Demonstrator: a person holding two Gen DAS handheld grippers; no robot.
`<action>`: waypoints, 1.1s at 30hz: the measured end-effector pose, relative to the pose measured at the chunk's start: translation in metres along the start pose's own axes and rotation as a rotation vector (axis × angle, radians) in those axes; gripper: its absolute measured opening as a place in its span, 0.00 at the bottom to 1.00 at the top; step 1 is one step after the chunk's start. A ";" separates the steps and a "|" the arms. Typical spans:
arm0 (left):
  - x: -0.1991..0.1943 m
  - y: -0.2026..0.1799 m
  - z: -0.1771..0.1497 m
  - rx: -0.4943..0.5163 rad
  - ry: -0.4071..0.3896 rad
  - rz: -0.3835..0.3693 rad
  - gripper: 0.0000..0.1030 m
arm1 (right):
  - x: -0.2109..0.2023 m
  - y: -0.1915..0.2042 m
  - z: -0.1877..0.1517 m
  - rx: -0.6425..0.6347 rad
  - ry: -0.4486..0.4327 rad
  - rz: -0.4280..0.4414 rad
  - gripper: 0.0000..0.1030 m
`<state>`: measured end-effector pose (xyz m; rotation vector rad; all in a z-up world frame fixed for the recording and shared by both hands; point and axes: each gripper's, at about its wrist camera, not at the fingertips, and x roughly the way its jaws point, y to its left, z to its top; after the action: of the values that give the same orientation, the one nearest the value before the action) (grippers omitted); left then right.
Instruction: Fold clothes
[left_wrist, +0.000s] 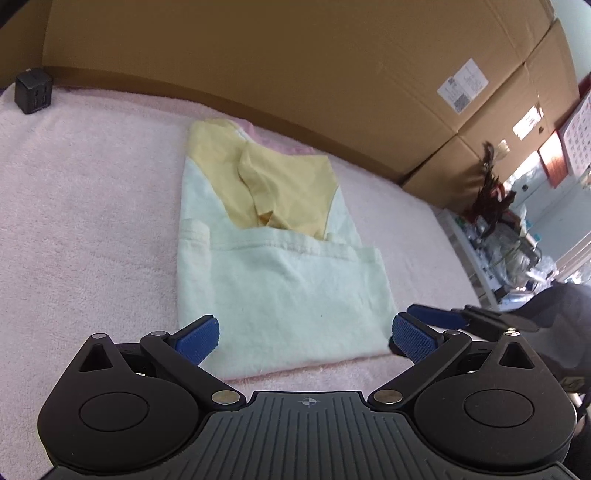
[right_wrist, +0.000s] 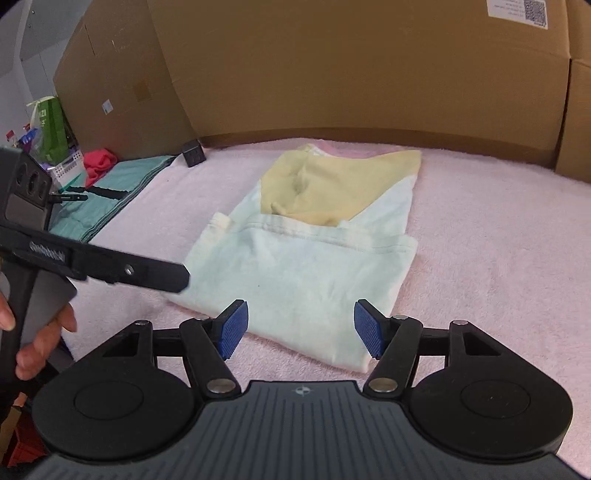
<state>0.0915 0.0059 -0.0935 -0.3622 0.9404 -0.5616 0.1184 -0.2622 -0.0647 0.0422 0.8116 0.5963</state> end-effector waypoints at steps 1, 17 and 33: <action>0.007 0.003 0.001 -0.017 0.024 -0.016 1.00 | 0.007 -0.004 -0.001 0.014 0.026 0.005 0.67; 0.050 0.034 0.061 -0.140 0.056 -0.025 1.00 | 0.056 -0.047 0.046 0.125 0.081 0.044 0.69; 0.059 0.109 0.127 -0.468 0.071 -0.178 1.00 | 0.061 -0.147 0.077 0.599 -0.037 0.133 0.42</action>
<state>0.2572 0.0647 -0.1199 -0.8573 1.1131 -0.5148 0.2757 -0.3393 -0.0894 0.6567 0.9328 0.4576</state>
